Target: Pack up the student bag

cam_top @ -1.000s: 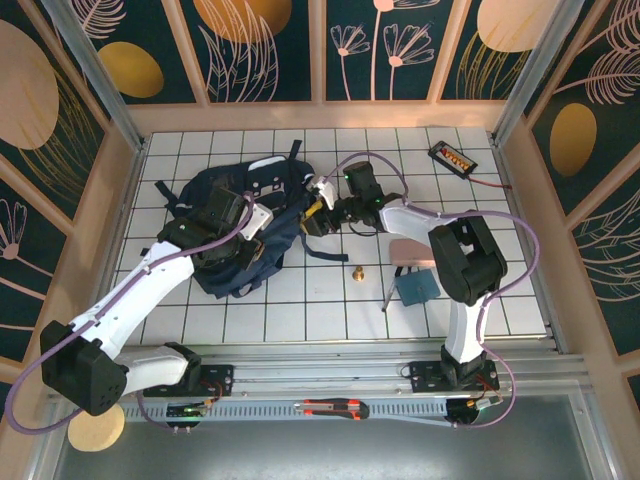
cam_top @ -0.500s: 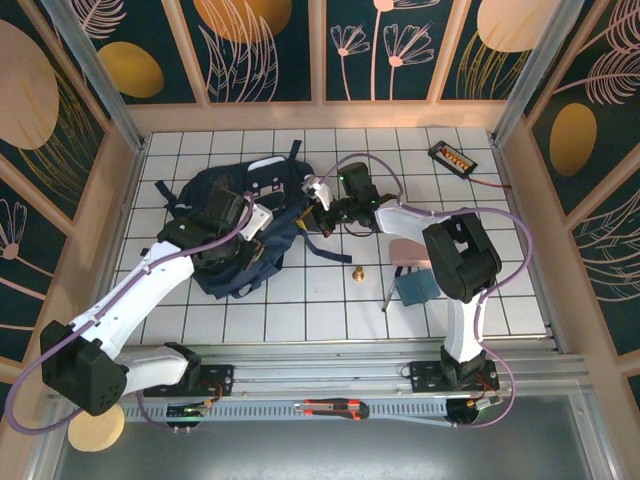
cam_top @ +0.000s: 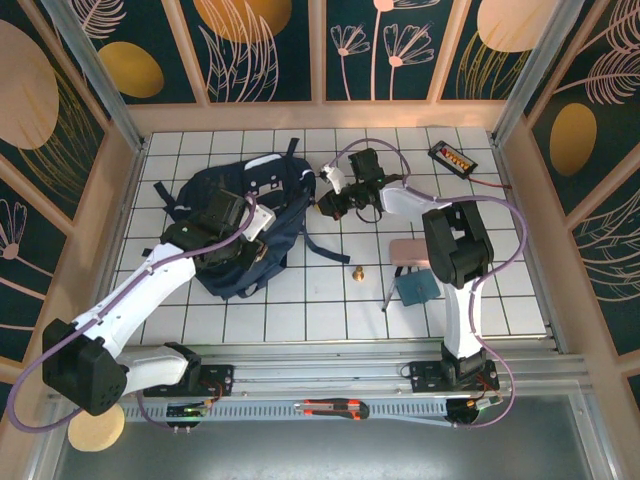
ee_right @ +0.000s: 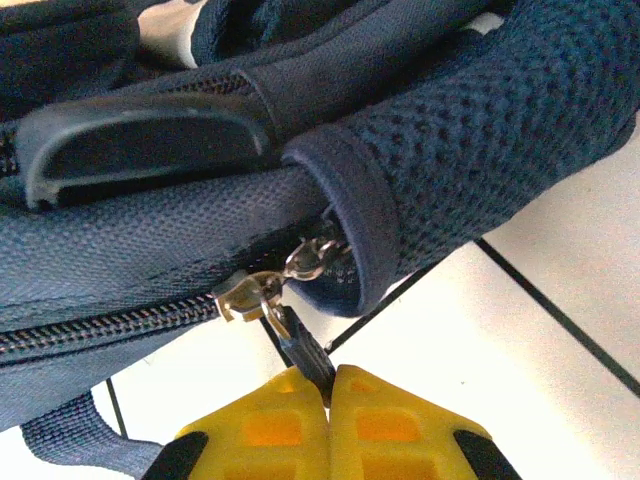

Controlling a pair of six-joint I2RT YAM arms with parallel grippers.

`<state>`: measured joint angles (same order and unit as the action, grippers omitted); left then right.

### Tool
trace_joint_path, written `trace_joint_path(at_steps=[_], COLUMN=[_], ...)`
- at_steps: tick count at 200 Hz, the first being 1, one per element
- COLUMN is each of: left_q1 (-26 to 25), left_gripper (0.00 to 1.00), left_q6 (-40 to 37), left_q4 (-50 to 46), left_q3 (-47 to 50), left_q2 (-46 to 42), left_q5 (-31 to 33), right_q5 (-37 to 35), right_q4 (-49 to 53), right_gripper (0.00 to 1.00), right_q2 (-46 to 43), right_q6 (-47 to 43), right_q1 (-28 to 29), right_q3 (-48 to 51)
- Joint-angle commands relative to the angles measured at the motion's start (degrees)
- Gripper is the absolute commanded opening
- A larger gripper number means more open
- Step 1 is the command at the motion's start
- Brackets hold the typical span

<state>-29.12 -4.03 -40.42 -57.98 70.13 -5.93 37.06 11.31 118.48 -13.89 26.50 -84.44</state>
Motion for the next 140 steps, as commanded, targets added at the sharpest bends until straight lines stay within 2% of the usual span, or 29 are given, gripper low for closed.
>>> trace_joint_path(at_steps=[1,7,11,16,24,32,53,62,97,140], left_q1=[0.3,0.3,0.3,0.3,0.3,0.3,0.5,0.5,0.5,0.5], left_gripper=[0.11,0.41,0.55,0.65,0.77,0.85,0.88,0.88,0.87,0.85], left_q6=[2.6,3.2,3.5,3.9,4.4,4.7,4.3,3.8,-0.5,-5.5], left_q4=[-0.5,0.1,0.5,1.0,2.0,2.7,3.4,3.8,5.4,6.7], left_q3=[0.4,0.6,0.5,0.4,0.1,-0.4,-2.3,-2.9,-3.1,-4.1], left_q2=[-1.9,-1.8,-1.9,-2.2,-2.8,-3.2,-1.4,0.1,7.2,14.0], left_q5=[-5.8,-5.8,-5.6,-5.2,-4.0,-1.9,5.5,6.6,7.3,8.2], right_q5=[-6.4,-6.7,-6.5,-6.1,-5.8,-5.4,-3.7,-3.8,-2.5,2.9], right_q4=[-0.4,-1.3,-1.4,-1.2,-0.8,-0.4,3.9,4.6,-1.5,-9.8], right_gripper=[0.26,0.37,0.41,0.45,0.47,0.48,0.47,0.47,0.47,0.47], right_q2=[-2.2,-3.6,-4.3,-5.2,-6.3,-7.0,-6.0,-6.0,-9.0,-9.1], right_q6=[0.5,0.6,0.6,0.6,1.0,2.1,5.2,4.9,-6.0,-4.0], right_q1=[-2.1,-2.3,-2.4,-2.7,-3.2,-3.8,-4.5,-4.2,-1.2,-0.4], right_q3=[2.3,4.0,4.8,5.5,5.9,5.9,1.3,0.0,3.7,4.7])
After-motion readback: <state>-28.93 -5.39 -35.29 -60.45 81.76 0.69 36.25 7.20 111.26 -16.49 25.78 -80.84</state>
